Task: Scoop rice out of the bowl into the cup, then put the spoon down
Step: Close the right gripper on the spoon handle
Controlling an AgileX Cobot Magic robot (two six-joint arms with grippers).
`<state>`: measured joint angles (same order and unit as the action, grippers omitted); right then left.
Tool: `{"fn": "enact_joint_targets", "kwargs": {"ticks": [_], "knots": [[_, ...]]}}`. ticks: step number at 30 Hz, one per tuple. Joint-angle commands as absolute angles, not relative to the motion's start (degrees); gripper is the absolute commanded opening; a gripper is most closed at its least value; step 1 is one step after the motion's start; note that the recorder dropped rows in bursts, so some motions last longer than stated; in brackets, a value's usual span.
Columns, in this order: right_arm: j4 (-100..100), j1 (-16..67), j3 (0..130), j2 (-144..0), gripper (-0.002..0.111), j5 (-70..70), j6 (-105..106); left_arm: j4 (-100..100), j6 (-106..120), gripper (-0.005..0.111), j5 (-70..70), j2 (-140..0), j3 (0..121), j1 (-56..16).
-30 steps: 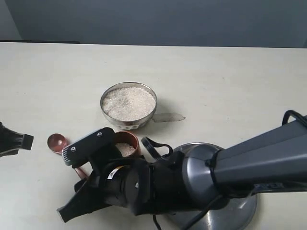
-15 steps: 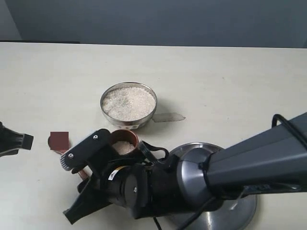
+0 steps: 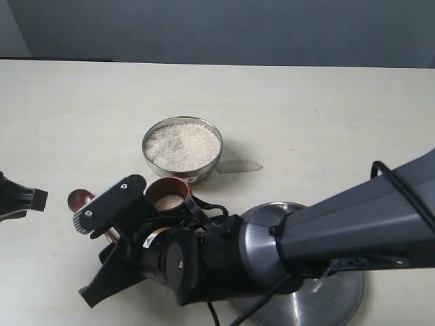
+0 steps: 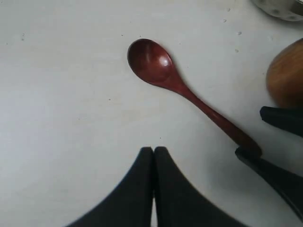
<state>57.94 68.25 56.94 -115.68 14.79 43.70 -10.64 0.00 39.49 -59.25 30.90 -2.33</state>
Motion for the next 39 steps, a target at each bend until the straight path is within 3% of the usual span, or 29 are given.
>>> {"fn": "enact_joint_targets", "kwargs": {"ticks": [1, 21, 24, 27, 28, 39], "knots": [[57.4, 68.1, 57.5, -117.1, 0.048, 14.8, 44.3, -11.0, 0.0, 0.0, 39.0, -59.4, 31.3, -2.4], [59.0, 68.1, 58.0, -118.1, 0.042, 10.7, 44.3, -11.3, 0.0, 0.0, 39.0, -59.4, 31.3, -2.4], [59.2, 68.1, 58.0, -118.1, 0.034, 10.0, 44.3, -11.3, 0.0, 0.0, 39.2, -59.4, 31.3, -2.4], [59.2, 68.1, 58.0, -118.1, 0.003, 9.2, 44.3, -11.3, 0.0, 0.0, 39.2, -59.4, 31.3, -2.4], [59.2, 68.1, 58.0, -118.1, -0.001, 9.2, 44.3, -11.3, 0.0, 0.0, 39.2, -59.4, 31.3, -2.4], [59.0, 68.0, 58.0, -108.2, -0.001, 9.1, 44.3, -11.3, 0.0, 0.0, 39.1, -59.4, 31.3, -2.4]]}}
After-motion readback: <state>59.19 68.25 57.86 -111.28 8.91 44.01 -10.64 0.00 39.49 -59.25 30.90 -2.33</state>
